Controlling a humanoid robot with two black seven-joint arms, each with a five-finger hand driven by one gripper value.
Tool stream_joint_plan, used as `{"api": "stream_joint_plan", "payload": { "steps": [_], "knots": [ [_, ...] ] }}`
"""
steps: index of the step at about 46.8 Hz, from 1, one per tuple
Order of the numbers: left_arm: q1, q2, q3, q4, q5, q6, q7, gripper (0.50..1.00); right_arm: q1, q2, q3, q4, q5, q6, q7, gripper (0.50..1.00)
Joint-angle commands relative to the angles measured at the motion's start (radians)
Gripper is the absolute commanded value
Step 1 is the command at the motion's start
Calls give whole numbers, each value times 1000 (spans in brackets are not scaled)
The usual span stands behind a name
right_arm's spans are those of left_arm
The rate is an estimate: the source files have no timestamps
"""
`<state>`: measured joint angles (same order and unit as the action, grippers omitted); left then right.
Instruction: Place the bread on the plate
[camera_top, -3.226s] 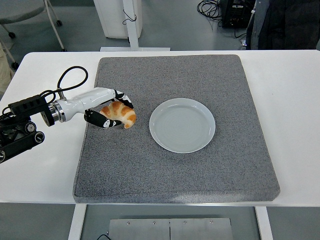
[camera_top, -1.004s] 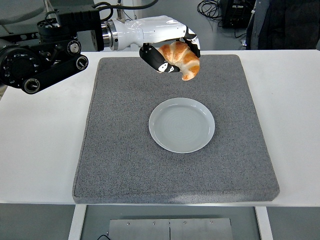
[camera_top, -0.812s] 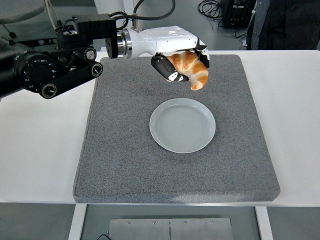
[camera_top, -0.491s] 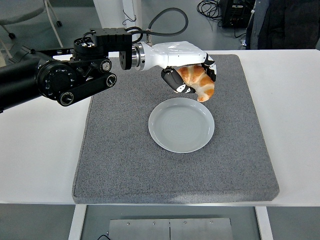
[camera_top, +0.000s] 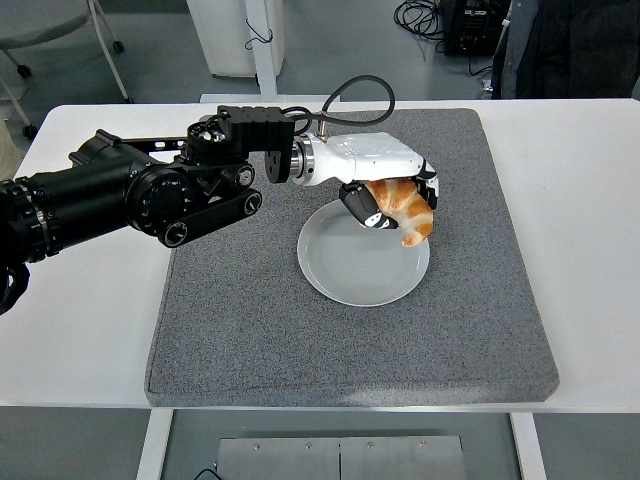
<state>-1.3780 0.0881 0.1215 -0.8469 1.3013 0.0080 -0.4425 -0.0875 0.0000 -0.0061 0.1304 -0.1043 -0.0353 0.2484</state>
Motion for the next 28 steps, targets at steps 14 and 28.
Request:
{"api": "stream_joint_plan", "payload": {
  "steps": [14,28],
  "knots": [
    [69,-2,13,26,24,23,-1,500,0,0,0,0,0,0,0,1000],
    [112,-1,13,52,24,38,-2,500,0,0,0,0,0,0,0,1000]
  ]
}}
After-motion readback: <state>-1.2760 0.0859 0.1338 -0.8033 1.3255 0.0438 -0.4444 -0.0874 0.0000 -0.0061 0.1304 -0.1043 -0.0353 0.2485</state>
